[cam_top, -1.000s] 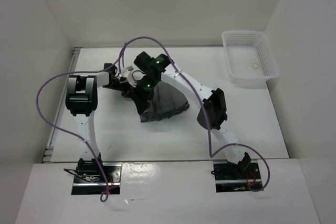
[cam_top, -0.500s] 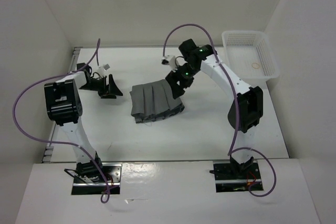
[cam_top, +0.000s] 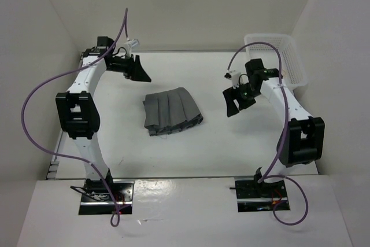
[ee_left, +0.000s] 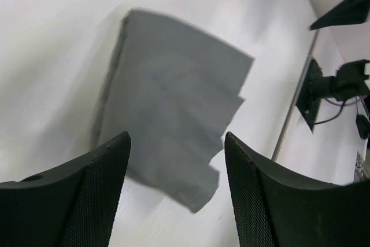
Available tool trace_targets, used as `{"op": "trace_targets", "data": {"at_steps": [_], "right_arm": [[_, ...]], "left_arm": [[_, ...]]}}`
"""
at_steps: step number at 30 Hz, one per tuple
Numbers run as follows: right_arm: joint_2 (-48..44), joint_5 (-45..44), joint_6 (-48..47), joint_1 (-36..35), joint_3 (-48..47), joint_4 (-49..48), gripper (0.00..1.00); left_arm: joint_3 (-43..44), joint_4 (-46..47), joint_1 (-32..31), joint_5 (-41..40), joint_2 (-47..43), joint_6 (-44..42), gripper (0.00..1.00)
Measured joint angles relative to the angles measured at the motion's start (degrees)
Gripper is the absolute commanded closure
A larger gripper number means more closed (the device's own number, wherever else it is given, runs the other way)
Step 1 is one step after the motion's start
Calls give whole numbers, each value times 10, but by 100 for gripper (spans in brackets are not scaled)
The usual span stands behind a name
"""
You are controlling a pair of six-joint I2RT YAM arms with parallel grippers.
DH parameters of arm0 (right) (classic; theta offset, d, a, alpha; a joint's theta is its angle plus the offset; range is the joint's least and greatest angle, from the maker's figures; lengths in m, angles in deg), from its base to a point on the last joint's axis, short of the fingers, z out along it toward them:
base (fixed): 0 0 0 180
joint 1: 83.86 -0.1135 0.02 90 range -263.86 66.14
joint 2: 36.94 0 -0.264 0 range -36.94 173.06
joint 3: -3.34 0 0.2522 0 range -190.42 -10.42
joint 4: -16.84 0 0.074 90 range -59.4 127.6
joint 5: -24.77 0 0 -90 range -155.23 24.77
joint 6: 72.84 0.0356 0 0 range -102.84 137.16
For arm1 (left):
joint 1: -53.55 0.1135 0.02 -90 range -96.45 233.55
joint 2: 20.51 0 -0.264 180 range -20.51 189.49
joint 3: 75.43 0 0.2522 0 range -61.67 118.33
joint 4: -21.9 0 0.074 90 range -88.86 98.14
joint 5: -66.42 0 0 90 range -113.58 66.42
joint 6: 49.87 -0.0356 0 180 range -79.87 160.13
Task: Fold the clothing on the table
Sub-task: Fold the skirt
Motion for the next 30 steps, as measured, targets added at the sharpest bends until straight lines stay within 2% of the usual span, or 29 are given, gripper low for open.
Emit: {"op": "trace_targets", "data": {"at_steps": [5,12,20,25,30], "right_arm": [[-47,4,12,10,59,-3,21],[-66,9,21,45,76,-7,21],[-66,14,25,66,80,-14,21],[-65,16,25,68,80,-16,21],[-66,23,24,77,80,-16,21]], "left_arm": [[58,-57,-51,35,21,-46,27],[40,-128,-99,49,118,-129,27],[25,-139,-97,68,242,-159,31],[101,-197,-100,93,293,-164,32],[135,-233,-108,75,287,-195,30]]}}
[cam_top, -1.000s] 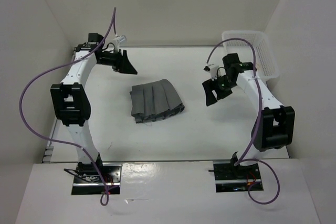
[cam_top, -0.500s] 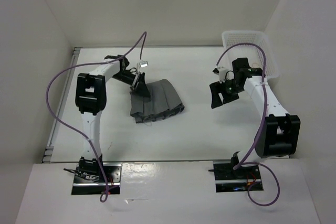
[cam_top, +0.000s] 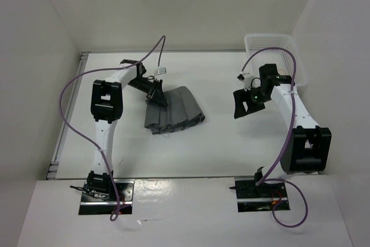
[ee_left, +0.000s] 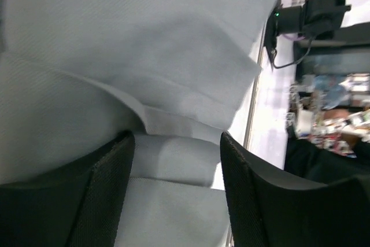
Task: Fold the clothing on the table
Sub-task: Fold the skirt
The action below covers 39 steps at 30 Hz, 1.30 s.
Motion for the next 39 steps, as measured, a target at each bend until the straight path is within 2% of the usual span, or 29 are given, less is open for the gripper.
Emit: {"op": "trace_targets", "data": {"at_steps": [5,6,9,12,14,18,21,24,28,30,32,34,39], "right_arm": [[-17,5,0,28,1,0,21],[-26,8,0,38,2,0,21],[-68,10,0,80,11,-3,21],[-113,5,3,118,23,-9,21],[-142,-1,7,141,28,-13,20],[-188,-9,16,172,39,-33,20],[-225,-19,29,180,65,-64,17],[-278,-28,45,182,103,-96,16],[-336,-41,61,183,122,-118,13],[-354,-48,70,184,125,-132,7],[-371,-54,76,186,128,-144,1],[-389,-62,81,188,133,-154,1],[-442,-77,91,188,149,-169,1]], "left_arm": [[35,-14,0,-52,-101,20,17],[55,-14,3,-62,-134,32,8],[115,-3,32,-83,-245,69,0],[115,22,96,-92,-361,117,0],[63,52,154,-103,-434,155,0],[-175,161,258,-169,-572,221,0],[-352,225,275,-255,-642,254,0],[-476,259,288,-323,-731,273,0],[-532,295,350,-362,-838,281,0],[-557,319,376,-379,-883,278,0],[-590,337,381,-390,-933,271,0],[-610,337,385,-394,-972,269,0],[-610,339,416,-392,-995,266,0]]}}
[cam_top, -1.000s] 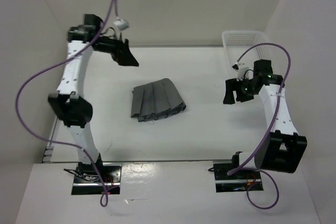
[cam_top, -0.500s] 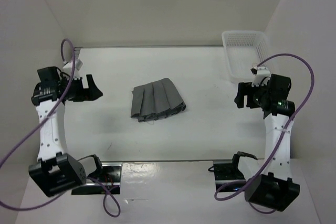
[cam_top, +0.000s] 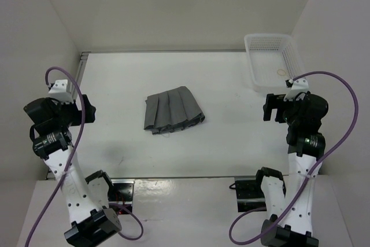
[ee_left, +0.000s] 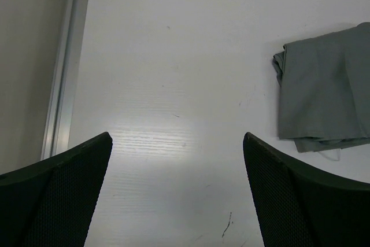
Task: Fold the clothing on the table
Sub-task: Fold the skirt
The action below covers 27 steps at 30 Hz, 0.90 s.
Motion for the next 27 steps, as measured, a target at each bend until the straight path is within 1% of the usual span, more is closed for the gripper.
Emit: {"op": "trace_targets", "data": {"at_steps": [5,10,19,27], "right_arm": [[-21,-6,2,0,1,-10,1],[-35,-9,2,4,9,-13,1],[-44,-10,2,9,10,-15,1],[-43,-10,2,11,12,-15,1]], "left_arm": [[0,-2,1,0,25,-10,0],[0,-2,7,0,30,-12,0],[0,-2,13,3,-1,-12,0],[0,-2,13,4,-7,-12,0]]}}
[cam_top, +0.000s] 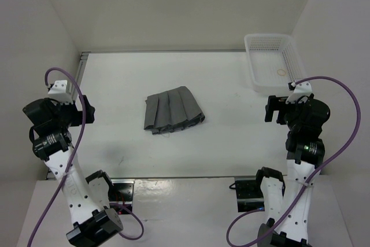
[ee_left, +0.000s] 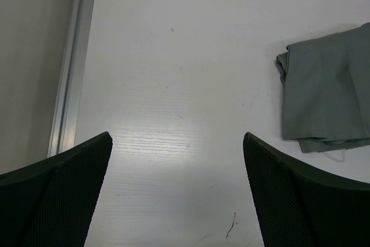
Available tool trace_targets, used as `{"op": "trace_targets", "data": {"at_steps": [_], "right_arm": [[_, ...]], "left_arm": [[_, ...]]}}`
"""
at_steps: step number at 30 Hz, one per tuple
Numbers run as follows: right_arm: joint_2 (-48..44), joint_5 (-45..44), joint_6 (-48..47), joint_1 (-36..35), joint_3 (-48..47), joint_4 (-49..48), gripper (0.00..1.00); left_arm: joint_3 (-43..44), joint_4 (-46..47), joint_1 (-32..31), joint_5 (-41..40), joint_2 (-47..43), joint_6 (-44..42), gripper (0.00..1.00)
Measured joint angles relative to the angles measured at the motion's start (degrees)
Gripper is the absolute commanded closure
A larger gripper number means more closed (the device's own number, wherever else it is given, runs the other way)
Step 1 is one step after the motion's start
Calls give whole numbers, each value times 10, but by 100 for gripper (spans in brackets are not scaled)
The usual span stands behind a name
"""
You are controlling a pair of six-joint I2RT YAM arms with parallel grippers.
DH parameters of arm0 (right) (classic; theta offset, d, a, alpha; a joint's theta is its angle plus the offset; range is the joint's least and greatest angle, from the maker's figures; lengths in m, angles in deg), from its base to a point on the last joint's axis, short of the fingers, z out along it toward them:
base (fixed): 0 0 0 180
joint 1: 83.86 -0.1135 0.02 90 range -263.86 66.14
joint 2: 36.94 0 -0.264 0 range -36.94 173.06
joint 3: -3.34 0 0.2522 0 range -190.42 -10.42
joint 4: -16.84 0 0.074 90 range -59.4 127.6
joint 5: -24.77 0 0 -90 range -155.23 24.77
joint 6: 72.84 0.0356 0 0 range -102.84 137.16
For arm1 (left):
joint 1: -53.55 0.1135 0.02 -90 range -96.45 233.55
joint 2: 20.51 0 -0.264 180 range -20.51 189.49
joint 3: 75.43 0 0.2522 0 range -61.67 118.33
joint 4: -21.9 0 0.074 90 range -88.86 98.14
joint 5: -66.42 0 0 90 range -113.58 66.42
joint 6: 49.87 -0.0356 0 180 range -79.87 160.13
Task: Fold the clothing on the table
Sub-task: Fold the skirt
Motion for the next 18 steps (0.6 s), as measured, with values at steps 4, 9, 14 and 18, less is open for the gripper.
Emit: {"op": "trace_targets", "data": {"at_steps": [4,9,14,18], "right_arm": [[0,0,0,0,0,0,1],[0,0,0,0,0,-1,1],[0,0,0,0,0,-3,1],[0,0,0,0,1,-5,1]], "left_arm": [[0,0,0,0,0,0,0],[0,0,0,0,0,0,0],[0,0,0,1,0,0,0],[0,0,0,1,0,0,0]]}}
